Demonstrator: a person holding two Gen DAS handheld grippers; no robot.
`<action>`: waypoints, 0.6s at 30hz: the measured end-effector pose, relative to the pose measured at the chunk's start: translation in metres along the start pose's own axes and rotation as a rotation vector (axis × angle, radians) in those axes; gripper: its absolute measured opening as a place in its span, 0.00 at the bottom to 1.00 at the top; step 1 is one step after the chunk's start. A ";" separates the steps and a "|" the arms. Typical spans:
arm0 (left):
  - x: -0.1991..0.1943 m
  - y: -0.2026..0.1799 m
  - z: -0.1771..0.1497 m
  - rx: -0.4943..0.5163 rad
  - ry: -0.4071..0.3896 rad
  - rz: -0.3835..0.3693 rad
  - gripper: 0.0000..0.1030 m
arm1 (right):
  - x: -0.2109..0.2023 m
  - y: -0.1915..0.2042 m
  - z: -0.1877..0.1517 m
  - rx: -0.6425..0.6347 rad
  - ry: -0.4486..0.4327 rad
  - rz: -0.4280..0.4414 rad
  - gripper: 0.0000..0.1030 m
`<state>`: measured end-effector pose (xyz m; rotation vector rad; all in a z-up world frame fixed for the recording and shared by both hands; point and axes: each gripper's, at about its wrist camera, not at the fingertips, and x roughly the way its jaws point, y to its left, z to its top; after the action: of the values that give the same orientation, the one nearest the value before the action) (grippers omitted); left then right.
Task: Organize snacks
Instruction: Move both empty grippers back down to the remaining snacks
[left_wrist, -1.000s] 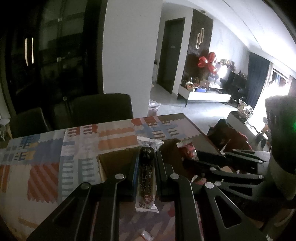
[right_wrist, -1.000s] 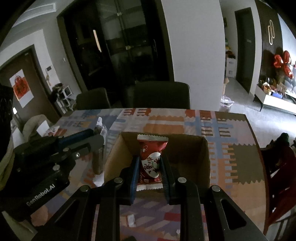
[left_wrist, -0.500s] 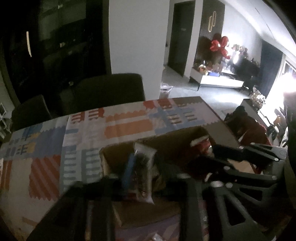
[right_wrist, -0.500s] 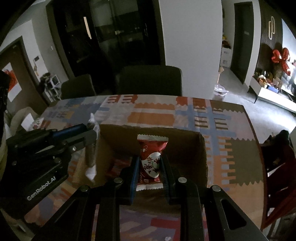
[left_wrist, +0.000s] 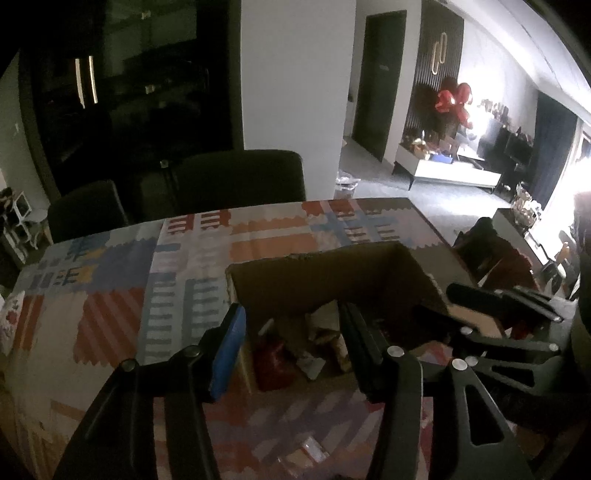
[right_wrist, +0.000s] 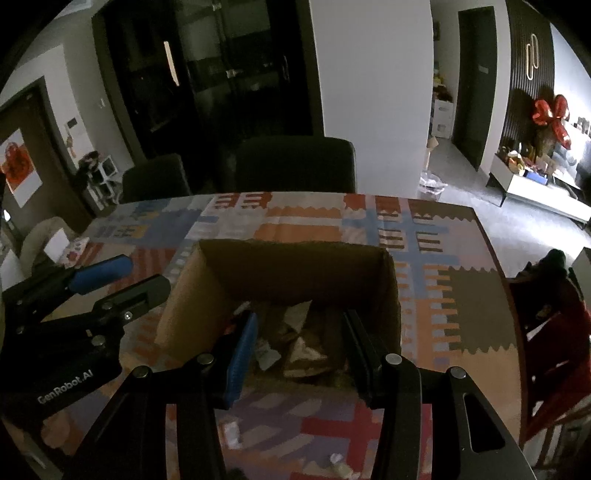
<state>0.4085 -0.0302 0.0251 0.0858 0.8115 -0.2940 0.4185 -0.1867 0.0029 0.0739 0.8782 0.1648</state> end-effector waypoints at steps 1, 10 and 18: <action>-0.005 -0.001 -0.002 0.002 -0.007 0.003 0.52 | -0.004 0.002 -0.003 0.003 -0.001 0.013 0.47; -0.050 -0.002 -0.021 0.013 -0.059 0.018 0.57 | -0.041 0.017 -0.025 0.002 -0.048 0.027 0.52; -0.071 0.001 -0.049 -0.016 -0.054 0.023 0.59 | -0.060 0.028 -0.047 -0.025 -0.054 0.023 0.52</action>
<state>0.3280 -0.0042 0.0428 0.0724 0.7589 -0.2670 0.3418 -0.1700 0.0220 0.0648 0.8216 0.1949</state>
